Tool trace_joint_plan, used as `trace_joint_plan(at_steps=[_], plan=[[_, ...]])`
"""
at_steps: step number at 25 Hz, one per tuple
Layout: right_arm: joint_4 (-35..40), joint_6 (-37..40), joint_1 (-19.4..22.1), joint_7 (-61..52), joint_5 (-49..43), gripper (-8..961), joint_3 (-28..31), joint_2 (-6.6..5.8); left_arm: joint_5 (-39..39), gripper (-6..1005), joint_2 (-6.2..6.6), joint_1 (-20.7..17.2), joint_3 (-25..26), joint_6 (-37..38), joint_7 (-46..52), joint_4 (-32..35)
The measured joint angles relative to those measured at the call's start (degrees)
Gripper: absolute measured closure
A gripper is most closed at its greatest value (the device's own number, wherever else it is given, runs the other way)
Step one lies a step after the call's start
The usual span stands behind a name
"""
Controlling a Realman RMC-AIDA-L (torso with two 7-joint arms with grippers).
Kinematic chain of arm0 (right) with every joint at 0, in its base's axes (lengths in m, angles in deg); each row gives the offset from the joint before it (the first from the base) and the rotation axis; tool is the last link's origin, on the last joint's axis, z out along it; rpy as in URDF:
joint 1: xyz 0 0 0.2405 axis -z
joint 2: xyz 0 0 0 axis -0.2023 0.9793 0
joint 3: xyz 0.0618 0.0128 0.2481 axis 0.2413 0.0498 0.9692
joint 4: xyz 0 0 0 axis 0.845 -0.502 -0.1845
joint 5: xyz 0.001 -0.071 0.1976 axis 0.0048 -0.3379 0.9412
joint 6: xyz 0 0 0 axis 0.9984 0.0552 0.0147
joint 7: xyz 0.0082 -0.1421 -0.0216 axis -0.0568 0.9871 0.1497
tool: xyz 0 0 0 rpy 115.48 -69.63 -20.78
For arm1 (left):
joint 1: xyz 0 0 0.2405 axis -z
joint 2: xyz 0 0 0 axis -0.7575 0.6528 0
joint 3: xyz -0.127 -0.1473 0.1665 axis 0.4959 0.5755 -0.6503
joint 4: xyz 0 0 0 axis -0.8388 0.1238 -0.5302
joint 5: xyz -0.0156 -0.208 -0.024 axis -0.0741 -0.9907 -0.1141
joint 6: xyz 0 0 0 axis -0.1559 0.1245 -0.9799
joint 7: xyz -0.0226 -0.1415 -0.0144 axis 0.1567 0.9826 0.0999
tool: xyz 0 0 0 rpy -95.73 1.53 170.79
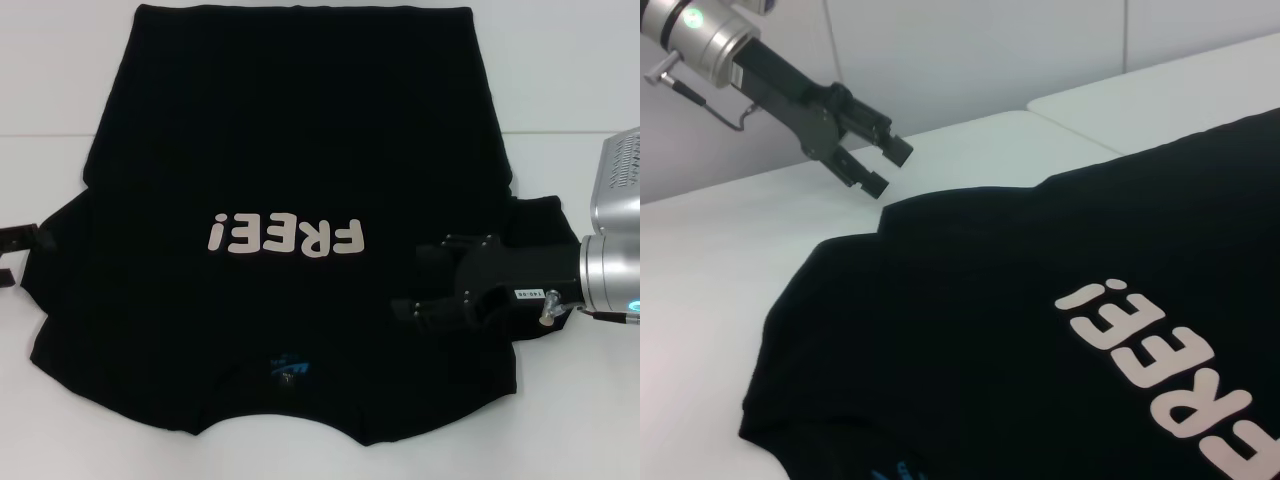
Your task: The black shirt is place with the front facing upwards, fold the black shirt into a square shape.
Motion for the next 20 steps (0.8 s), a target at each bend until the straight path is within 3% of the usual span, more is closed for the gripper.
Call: trace_joint_plan(at_steps=[8, 20], plan=[[-0.38, -1.04, 0.35, -0.04, 0.00, 16, -0.03, -0.01, 0.24, 67, -1.51, 0.51, -2.88, -4.50, -0.04, -0.33], [-0.41, -1.09, 0.37, -0.06, 0.00, 16, -0.08, 0.06, 0.31, 67, -2.27, 1.62, -6.44, -5.74, -0.59, -0.04]])
